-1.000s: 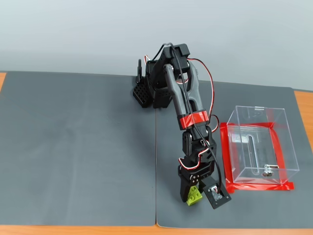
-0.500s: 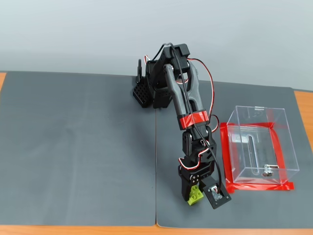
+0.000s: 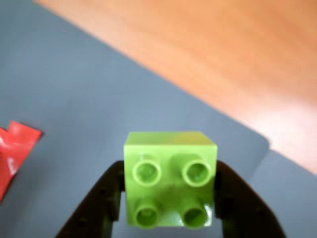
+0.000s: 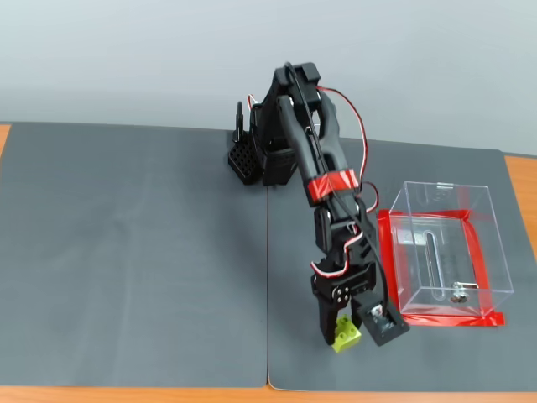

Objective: Pick the green lego block and place it into the transparent box

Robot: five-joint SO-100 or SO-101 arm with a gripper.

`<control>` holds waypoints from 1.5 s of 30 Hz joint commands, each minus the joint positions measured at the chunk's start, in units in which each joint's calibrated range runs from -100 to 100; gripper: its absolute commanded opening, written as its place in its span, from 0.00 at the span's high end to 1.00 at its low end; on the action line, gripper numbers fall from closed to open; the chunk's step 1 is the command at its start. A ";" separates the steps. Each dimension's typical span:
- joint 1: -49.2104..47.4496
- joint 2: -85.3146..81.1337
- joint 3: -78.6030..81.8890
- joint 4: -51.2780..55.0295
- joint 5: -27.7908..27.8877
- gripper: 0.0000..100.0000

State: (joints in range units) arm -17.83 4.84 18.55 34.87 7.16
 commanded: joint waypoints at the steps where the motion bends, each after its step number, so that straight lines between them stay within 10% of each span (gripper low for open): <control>1: 0.34 -8.45 -2.13 0.03 0.01 0.88; 25: -6.75 -35.24 -3.03 20.95 -4.63 0.88; 45: -25.02 -26.17 -14.61 28.76 -8.22 0.88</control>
State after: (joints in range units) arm -41.27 -22.43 8.22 63.49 -0.85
